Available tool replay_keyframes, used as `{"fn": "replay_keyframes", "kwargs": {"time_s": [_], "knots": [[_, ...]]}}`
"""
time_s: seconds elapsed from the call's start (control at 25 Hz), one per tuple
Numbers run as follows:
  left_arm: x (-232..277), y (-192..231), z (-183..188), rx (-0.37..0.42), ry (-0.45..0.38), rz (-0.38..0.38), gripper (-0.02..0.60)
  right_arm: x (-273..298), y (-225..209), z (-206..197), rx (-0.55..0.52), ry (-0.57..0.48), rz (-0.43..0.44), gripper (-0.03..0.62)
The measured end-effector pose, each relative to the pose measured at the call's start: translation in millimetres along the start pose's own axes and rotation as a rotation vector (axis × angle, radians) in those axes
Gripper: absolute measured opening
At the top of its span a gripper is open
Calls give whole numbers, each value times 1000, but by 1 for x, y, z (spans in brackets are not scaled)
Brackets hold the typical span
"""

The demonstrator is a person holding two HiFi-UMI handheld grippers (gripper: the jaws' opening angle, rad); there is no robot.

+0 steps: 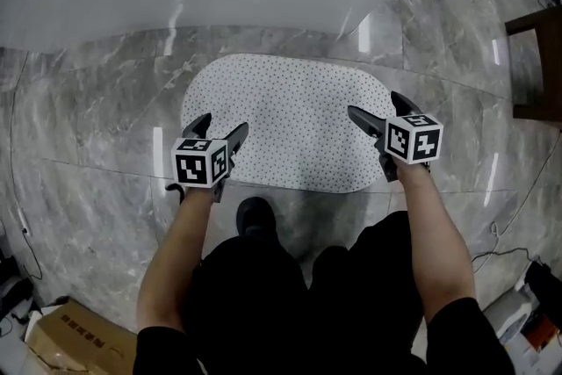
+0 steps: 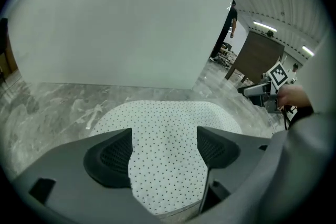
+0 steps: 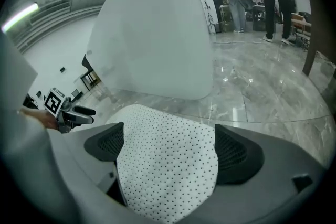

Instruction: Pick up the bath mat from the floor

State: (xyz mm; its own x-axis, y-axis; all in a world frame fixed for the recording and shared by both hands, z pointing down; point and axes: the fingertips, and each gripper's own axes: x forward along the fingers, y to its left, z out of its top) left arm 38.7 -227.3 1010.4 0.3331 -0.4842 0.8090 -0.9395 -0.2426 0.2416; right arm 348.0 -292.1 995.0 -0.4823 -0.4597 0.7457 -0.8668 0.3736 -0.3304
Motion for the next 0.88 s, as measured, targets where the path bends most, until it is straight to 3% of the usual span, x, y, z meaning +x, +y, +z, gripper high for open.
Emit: {"fn": "replay_keyframes", "kwargs": {"time_s": [0.2, 0.36, 0.56, 0.72, 0.88], "knots": [[9, 3, -35, -14, 72, 10, 390, 8, -6, -22, -26, 81, 16, 552], [17, 1, -33, 4, 100, -13, 390, 12, -30, -44, -14, 140, 5, 552], [30, 9, -20, 120, 157, -26, 390, 16, -56, -63, 45, 180, -19, 552], [46, 27, -24, 139, 212, -24, 390, 33, -43, -71, 7, 216, 12, 554], [54, 26, -39, 287, 298, -67, 390, 47, -28, -73, 34, 220, 35, 554]]}}
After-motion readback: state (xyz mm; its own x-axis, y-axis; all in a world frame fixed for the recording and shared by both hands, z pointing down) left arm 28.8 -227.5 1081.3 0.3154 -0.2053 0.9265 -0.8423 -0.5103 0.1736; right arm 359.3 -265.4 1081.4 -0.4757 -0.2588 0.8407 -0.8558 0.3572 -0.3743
